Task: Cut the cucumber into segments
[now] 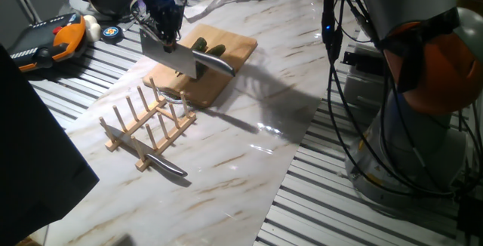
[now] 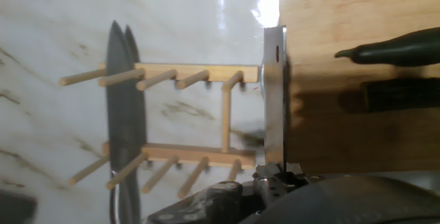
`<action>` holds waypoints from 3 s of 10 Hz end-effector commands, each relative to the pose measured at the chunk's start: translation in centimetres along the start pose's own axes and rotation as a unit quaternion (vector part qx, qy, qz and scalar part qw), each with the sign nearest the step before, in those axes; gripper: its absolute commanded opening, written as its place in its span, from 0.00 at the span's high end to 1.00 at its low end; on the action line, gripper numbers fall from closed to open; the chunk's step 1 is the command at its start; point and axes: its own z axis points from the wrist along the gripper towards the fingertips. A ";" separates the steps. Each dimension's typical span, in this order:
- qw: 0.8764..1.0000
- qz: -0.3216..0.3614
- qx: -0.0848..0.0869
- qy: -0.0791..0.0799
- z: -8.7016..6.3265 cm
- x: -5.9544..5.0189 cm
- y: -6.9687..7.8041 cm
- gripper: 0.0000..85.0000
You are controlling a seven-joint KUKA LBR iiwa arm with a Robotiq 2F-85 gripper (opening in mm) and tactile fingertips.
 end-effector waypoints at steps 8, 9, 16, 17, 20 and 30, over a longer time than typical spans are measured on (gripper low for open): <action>0.999 -0.021 0.049 -0.004 0.3 -1.1 -2.7 0.99; 0.999 -0.023 0.048 -0.003 0.4 -1.3 -3.7 0.99; 0.998 -0.032 0.052 -0.004 0.7 -1.3 -5.9 0.99; 0.998 -0.027 0.052 -0.006 0.7 -1.3 -5.9 0.99; 0.999 -0.004 0.050 -0.009 0.7 -1.3 -5.9 0.99; 0.998 0.007 0.062 -0.028 0.7 -1.3 -5.9 0.99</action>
